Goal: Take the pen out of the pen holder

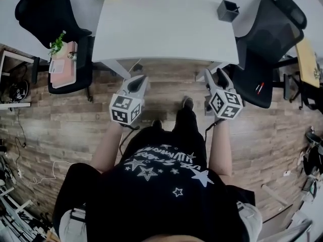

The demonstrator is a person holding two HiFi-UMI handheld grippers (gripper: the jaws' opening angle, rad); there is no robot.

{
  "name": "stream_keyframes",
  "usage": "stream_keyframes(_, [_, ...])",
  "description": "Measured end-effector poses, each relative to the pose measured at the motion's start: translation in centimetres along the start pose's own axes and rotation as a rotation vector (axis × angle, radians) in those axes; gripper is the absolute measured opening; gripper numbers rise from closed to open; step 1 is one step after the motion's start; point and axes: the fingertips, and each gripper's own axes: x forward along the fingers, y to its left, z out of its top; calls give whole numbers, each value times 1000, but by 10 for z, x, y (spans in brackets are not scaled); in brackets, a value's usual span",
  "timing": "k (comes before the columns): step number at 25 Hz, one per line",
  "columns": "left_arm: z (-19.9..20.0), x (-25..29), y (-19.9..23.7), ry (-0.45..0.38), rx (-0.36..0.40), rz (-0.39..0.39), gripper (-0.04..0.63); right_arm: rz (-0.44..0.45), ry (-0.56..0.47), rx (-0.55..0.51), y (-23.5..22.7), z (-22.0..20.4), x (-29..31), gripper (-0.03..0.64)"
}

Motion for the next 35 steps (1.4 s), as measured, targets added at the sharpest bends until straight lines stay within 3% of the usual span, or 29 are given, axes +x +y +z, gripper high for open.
stream_keyframes(6, [18,52,7,11,7,35,11,3,-43,19,-56,34,48,232])
stream_keyframes(19, [110,229,-1,20,-16,120,11,68,-62,13,-207,142,192,232])
stream_keyframes(35, [139,309,-3,22,-28,198,11,101,-51,-7,-275,188,286,232])
